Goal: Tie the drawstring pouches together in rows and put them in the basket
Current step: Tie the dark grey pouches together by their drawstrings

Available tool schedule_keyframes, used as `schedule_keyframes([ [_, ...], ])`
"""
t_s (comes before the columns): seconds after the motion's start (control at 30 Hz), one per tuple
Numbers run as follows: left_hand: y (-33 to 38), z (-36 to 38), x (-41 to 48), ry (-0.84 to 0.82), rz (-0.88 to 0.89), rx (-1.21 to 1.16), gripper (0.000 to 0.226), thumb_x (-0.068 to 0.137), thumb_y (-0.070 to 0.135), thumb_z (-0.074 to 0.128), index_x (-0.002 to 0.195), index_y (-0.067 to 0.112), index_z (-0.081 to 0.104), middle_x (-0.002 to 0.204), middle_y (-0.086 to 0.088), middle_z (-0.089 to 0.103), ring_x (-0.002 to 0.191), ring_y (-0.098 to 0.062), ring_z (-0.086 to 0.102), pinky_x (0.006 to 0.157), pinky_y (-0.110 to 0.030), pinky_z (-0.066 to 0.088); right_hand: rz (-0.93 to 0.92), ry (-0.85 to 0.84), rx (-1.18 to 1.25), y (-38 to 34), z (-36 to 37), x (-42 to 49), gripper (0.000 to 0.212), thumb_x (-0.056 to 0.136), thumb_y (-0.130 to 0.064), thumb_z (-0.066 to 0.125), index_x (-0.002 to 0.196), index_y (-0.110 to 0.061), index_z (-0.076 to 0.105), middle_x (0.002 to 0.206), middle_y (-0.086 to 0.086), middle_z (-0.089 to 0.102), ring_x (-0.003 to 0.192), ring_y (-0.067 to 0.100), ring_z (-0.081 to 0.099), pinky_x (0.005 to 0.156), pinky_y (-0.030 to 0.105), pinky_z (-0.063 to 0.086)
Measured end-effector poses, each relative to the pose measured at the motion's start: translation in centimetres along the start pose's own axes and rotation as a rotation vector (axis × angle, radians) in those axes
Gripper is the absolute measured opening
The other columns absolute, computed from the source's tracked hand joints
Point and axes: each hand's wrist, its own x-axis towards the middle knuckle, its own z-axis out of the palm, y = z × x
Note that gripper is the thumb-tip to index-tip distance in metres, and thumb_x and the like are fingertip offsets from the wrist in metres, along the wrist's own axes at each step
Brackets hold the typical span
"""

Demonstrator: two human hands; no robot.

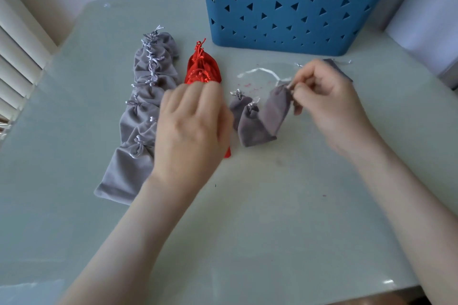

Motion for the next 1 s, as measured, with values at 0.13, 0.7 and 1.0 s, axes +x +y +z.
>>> schedule_keyframes([
  [0.13, -0.3, 0.0, -0.1, 0.007, -0.141, -0.073, 0.015, 0.088, 0.001, 0.049, 0.073, 0.001, 0.052, 0.068, -0.013, 0.053, 0.067, -0.026, 0.040, 0.064, -0.034, 0.035, 0.008, -0.084, 0.141, -0.1, -0.4, 0.2, 0.014, 0.084, -0.006, 0.050, 0.076, -0.017, 0.054, 0.068, -0.001, 0.057, 0.061, 0.011, 0.053, 0.063, 0.022, 0.049],
  [0.7, 0.4, 1.4, -1.3, -0.434, -0.165, -0.303, 0.032, 0.082, 0.033, 0.047, 0.104, 0.012, 0.056, 0.084, 0.002, 0.059, 0.077, -0.026, 0.058, 0.073, -0.041, 0.043, 0.351, -0.339, 0.455, -0.8, 0.9, -0.5, 0.011, 0.078, -0.011, 0.047, 0.072, -0.017, 0.054, 0.073, 0.007, 0.046, 0.060, 0.009, 0.043, 0.047, 0.015, 0.036],
  [1.0, 0.7, 0.8, -0.9, -0.296, -0.267, -0.264, 0.013, 0.075, 0.009, 0.049, 0.085, 0.009, 0.057, 0.070, 0.001, 0.056, 0.063, -0.020, 0.048, 0.061, -0.030, 0.037, 0.346, -0.437, 0.055, -1.4, 1.1, -1.1, 0.024, 0.091, -0.001, 0.046, 0.078, -0.015, 0.060, 0.068, -0.003, 0.061, 0.059, 0.009, 0.052, 0.055, 0.018, 0.042],
])
